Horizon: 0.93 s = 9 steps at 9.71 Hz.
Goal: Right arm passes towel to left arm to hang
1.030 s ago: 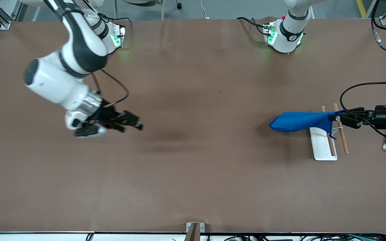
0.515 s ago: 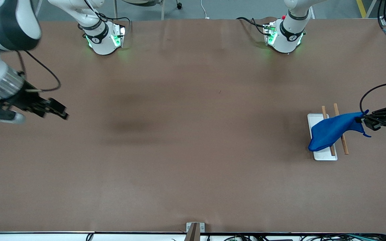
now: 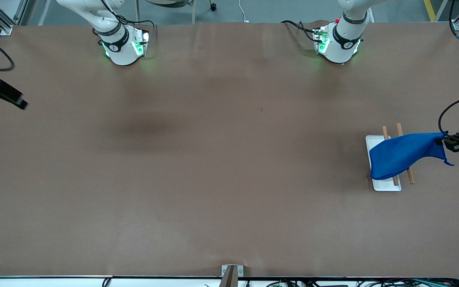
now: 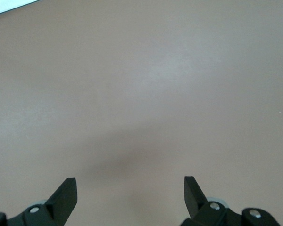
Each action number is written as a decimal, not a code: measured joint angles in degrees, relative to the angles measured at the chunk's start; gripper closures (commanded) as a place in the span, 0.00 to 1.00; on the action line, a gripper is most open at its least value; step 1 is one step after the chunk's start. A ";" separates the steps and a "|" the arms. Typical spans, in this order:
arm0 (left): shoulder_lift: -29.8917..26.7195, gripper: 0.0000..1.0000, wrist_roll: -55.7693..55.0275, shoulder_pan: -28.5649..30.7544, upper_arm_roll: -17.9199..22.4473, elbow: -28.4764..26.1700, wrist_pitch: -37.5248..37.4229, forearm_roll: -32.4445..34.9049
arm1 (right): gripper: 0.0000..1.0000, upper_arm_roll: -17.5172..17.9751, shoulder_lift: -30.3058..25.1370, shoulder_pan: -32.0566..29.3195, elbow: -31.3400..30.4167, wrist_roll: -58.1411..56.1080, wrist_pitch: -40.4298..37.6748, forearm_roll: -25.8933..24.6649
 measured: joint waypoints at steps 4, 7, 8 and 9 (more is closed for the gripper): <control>2.80 1.00 9.56 3.60 0.21 0.04 2.67 1.00 | 0.00 -1.18 5.89 -0.82 9.44 -2.11 -6.41 0.00; 4.27 1.00 16.23 5.33 0.37 0.07 5.83 2.64 | 0.00 -1.27 9.12 -2.12 11.33 -7.64 -6.94 0.00; 4.82 0.95 17.86 5.87 0.42 0.07 6.67 3.09 | 0.00 -1.27 8.90 -2.16 10.64 -8.27 -6.13 -0.02; 5.53 0.75 18.57 6.38 0.46 0.06 7.00 3.38 | 0.00 -1.25 8.32 -2.12 9.55 -8.60 -5.25 -0.42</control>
